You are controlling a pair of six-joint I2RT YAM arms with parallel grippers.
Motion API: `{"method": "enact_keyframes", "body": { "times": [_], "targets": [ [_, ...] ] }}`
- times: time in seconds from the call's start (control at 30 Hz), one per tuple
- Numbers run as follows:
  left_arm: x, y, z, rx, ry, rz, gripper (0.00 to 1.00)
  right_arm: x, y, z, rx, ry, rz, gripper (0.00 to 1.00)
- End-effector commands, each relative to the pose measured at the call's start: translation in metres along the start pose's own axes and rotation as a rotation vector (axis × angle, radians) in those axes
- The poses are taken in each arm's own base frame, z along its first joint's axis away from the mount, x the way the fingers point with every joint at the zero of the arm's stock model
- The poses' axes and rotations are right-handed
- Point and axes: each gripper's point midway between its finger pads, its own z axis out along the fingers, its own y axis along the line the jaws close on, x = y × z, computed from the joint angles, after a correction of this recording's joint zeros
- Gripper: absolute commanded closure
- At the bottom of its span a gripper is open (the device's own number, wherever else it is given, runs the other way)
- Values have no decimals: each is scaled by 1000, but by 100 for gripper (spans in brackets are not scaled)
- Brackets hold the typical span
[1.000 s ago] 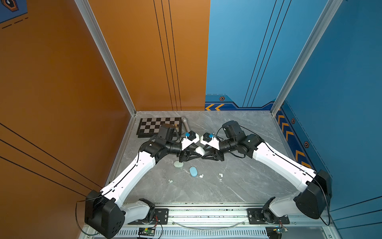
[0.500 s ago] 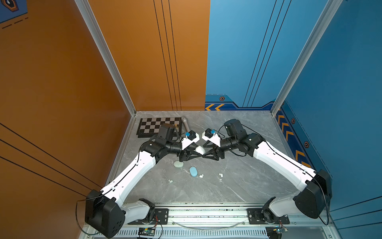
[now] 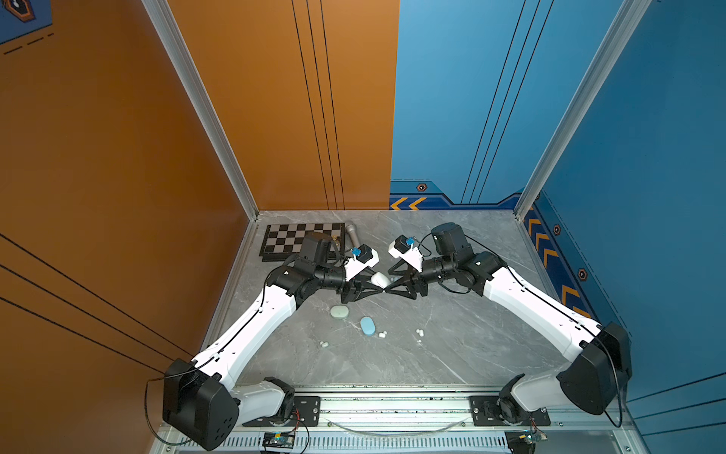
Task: Insert the wireless bluetooth earbuds into the charging case
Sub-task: 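Pull the lid open with the right gripper while the left gripper holds the base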
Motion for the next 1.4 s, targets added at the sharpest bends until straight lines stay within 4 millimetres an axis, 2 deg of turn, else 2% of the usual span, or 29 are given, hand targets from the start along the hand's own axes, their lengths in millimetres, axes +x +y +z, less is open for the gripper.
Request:
{"method": "enact_keyframes", "body": {
  "times": [0.0,0.23,0.53,0.87,1.17,1.23,1.3,1.37],
  "targets": [
    [0,-17,3,85,3,-34,100,-28,-16,-11,76,-103,-42,33],
    [-2,-13,2,78,1,-40,100,-30,-27,-18,133,-134,-32,33],
    [-18,5,-1,36,-61,-69,100,-12,-30,-15,141,-103,-21,41],
    [-23,8,0,39,-75,-88,100,-5,-29,-13,138,-90,-29,70],
    [-25,10,1,39,-82,-133,99,-14,-29,-21,178,-114,-80,98],
    [-27,15,2,21,-97,-160,83,-17,-30,-22,193,-121,-92,100],
    [-30,20,1,0,-115,-178,59,-19,-30,-25,209,-126,-107,100],
    [-33,23,-2,-19,-133,-186,44,-20,-32,-26,235,-121,-130,100]
  ]
}}
